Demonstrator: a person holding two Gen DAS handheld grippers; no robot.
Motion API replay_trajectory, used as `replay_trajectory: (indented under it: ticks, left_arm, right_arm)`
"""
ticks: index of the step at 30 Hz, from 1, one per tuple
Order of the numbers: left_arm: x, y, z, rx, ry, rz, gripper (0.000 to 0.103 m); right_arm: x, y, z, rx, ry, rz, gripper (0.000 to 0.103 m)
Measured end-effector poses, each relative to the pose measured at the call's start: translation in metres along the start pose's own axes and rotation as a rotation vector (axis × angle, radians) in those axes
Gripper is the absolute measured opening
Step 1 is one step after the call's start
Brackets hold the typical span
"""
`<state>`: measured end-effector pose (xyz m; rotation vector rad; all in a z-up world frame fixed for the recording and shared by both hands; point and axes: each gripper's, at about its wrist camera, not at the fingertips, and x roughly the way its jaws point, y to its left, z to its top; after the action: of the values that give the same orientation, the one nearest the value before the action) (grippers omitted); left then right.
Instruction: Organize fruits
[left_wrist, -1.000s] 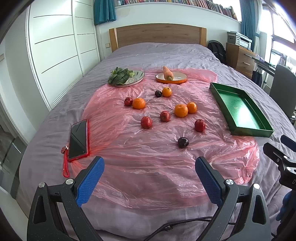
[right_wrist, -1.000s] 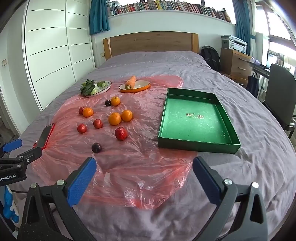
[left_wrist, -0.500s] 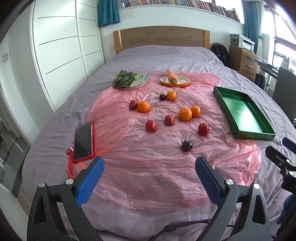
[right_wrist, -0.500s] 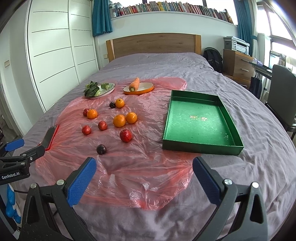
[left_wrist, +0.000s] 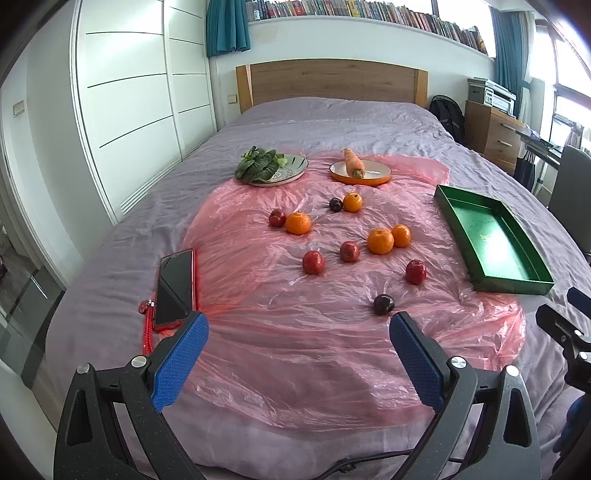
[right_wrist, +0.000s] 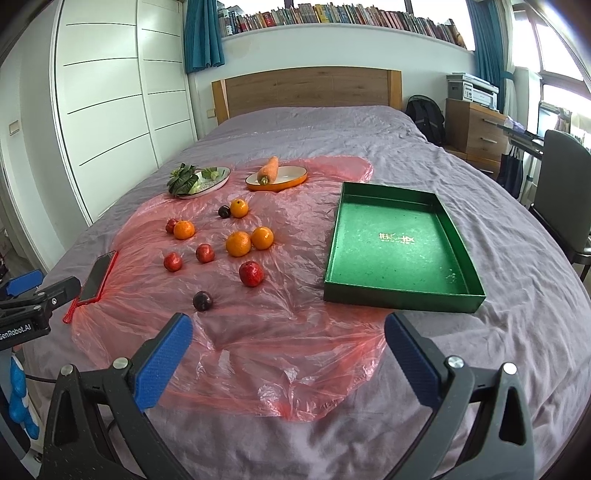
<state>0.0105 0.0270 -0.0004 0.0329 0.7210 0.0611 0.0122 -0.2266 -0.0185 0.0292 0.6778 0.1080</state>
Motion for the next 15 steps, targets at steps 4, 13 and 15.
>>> replay_trajectory:
  ticks: [4, 13, 15]
  left_arm:
    - [0.004, -0.001, 0.000, 0.006, 0.013, -0.007, 0.097]
    - [0.016, -0.007, 0.001, 0.041, 0.053, -0.031, 0.097]
    - [0.020, -0.006, 0.003, 0.038, 0.059, -0.034, 0.097]
  right_arm:
    - [0.004, -0.001, -0.001, 0.004, -0.001, 0.012, 0.103]
    - [0.018, 0.002, -0.005, -0.011, 0.022, 0.038, 0.103]
    - [0.021, 0.005, -0.004, -0.023, 0.024, 0.048, 0.103]
